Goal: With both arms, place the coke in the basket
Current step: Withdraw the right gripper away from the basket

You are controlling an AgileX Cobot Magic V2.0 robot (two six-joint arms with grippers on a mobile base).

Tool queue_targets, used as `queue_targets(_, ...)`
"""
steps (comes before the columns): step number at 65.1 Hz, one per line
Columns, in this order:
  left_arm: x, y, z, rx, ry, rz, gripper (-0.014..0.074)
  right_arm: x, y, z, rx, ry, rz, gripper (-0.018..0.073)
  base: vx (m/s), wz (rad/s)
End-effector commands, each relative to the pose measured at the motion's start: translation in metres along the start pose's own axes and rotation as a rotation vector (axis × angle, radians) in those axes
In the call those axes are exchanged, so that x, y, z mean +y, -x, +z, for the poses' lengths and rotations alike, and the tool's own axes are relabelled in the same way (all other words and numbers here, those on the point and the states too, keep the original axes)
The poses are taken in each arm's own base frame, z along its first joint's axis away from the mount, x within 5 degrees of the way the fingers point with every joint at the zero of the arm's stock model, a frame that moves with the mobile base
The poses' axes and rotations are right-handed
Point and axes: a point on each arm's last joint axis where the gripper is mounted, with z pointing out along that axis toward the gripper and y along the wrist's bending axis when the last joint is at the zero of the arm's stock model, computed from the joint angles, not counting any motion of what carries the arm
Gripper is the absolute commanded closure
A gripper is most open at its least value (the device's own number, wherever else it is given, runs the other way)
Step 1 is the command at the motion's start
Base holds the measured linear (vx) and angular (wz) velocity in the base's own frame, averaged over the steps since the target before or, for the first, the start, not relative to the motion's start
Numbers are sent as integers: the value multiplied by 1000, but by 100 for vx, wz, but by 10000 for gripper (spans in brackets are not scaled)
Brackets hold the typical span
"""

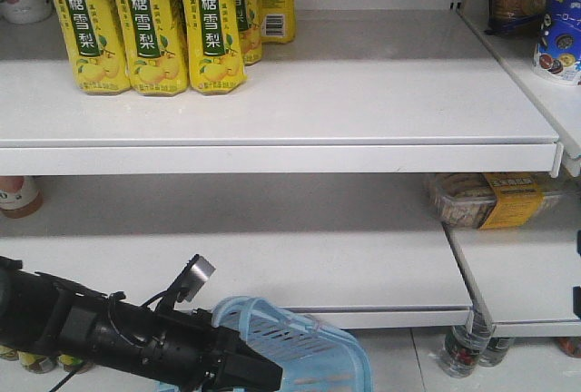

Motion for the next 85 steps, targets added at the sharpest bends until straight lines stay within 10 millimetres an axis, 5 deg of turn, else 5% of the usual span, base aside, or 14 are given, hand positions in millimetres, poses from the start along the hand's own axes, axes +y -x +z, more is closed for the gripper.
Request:
queue_targets(1,-31,9,-7,-69,-194,25,603,-4,14,-22,-187,-1,2,156,0,0)
queue_targets(25,-31,9,-7,-69,-194,25,603,-5,-33,-70,-476,60,115,156,0,0)
queue_targets(44,-31,9,-7,-69,-194,25,603,5,-86,-39,-415,62,70,156,0,0)
queue_targets(68,-31,9,-7,-69,-194,25,603,8,-86,-37,-468,93,93,165,0,0)
queue_targets(76,-31,9,-7,-69,-194,25,603,7,-87,-36,-455,80,76,270,0,0)
queue_targets(85,-31,9,-7,-69,-194,25,603,7,-87,-36,-456,79,74,543,0,0)
